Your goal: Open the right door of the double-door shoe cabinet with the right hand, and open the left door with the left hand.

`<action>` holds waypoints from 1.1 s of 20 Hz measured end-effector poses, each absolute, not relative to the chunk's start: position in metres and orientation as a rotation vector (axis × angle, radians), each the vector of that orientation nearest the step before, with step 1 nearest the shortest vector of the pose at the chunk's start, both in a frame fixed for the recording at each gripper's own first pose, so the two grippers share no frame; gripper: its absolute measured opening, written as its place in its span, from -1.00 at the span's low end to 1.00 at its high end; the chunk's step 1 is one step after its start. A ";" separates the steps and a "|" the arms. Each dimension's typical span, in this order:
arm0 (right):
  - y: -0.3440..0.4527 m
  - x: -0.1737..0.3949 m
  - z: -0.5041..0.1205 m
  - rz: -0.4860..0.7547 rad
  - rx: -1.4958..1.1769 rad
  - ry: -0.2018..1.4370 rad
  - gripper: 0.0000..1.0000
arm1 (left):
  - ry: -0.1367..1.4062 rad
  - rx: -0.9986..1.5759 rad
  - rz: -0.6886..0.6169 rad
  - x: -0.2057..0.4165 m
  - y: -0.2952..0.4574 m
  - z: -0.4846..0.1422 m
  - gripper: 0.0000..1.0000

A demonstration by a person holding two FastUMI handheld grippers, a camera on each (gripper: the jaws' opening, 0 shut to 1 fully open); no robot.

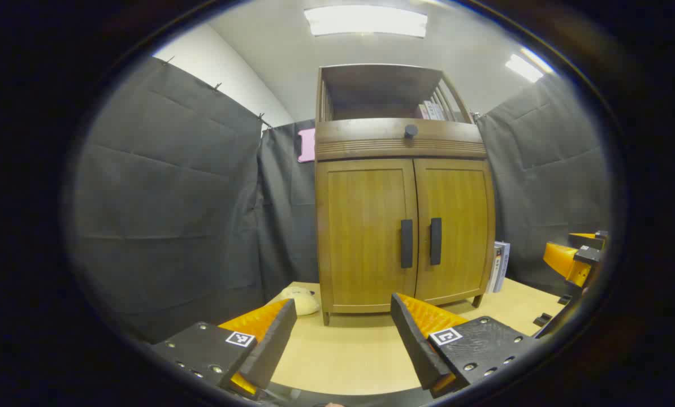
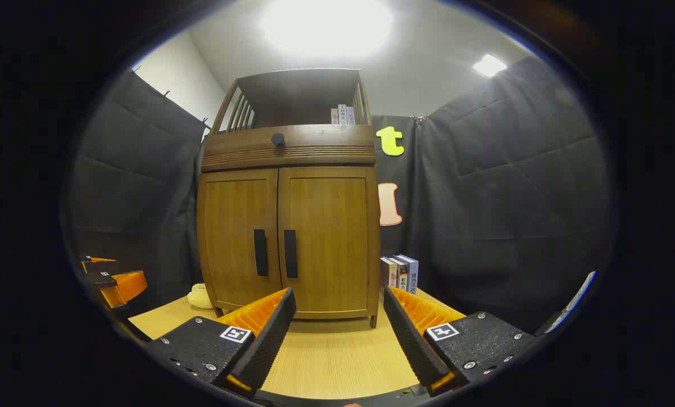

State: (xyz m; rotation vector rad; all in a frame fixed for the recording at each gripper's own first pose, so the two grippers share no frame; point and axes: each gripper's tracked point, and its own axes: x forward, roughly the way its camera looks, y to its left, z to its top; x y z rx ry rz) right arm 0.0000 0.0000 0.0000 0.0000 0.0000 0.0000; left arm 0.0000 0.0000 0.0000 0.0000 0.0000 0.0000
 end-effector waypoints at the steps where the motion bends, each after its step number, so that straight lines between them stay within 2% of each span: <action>1: 0.001 0.000 0.000 0.002 0.001 0.000 0.92 | 0.000 -0.001 0.000 0.000 0.000 0.000 1.00; 14: 0.011 0.022 0.005 0.017 0.008 0.003 0.93 | -0.012 0.012 0.018 0.000 0.002 0.002 1.00; 22: 0.030 0.089 0.039 0.049 0.028 -0.040 0.92 | -0.032 0.010 0.038 0.000 0.003 0.006 1.00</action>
